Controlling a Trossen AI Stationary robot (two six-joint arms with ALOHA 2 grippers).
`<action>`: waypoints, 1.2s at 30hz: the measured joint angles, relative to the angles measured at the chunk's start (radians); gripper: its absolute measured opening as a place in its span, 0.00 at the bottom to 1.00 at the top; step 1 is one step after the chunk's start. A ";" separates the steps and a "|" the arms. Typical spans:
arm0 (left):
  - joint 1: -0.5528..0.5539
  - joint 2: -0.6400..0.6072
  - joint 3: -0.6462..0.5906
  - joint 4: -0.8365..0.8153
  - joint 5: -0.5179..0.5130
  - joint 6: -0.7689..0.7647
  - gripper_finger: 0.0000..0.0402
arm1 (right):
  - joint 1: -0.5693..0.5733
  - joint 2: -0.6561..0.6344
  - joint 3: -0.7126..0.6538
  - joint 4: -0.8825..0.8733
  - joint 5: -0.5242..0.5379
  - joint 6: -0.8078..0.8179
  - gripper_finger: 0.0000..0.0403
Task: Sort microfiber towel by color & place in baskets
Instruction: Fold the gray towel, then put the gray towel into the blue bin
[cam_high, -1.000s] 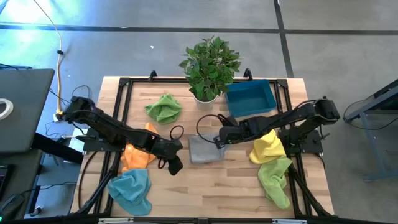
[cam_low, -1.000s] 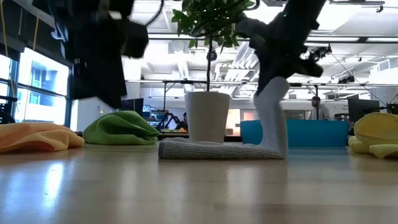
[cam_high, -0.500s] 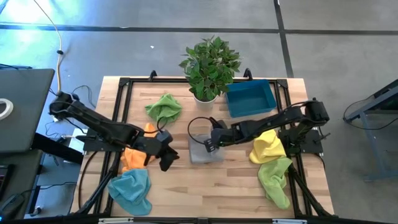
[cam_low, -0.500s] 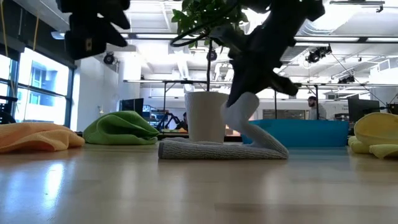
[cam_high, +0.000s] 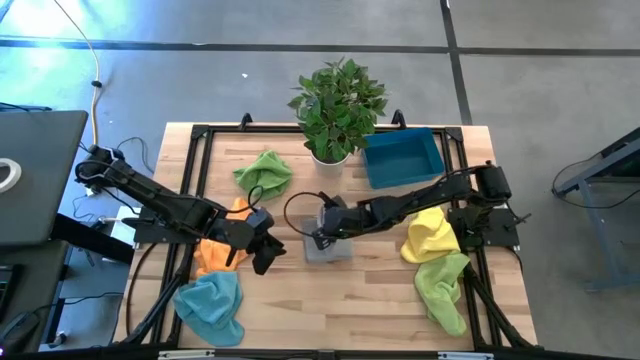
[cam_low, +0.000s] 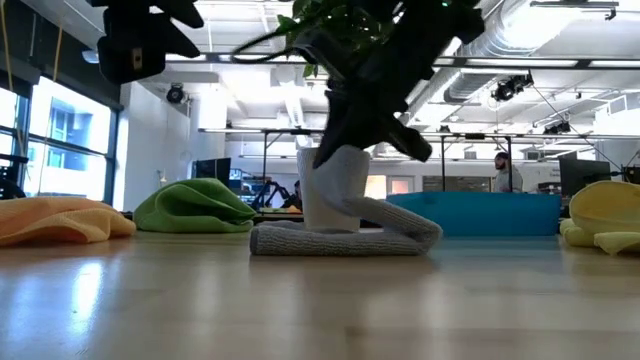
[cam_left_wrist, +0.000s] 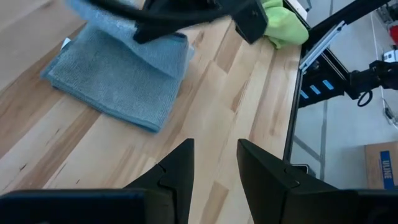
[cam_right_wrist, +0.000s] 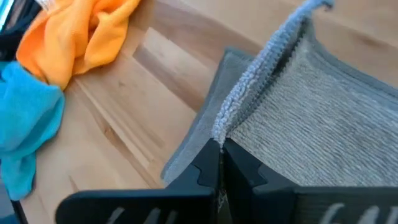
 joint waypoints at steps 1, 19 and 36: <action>0.000 0.000 0.000 -0.002 0.000 0.000 0.27 | 0.000 0.012 0.012 -0.003 -0.011 -0.007 0.00; 0.000 0.001 0.000 -0.028 0.000 0.000 0.27 | -0.003 0.081 0.080 -0.004 -0.040 -0.129 0.14; -0.011 0.001 0.000 -0.028 0.000 0.000 0.27 | 0.016 -0.013 0.080 -0.080 -0.194 -0.836 0.42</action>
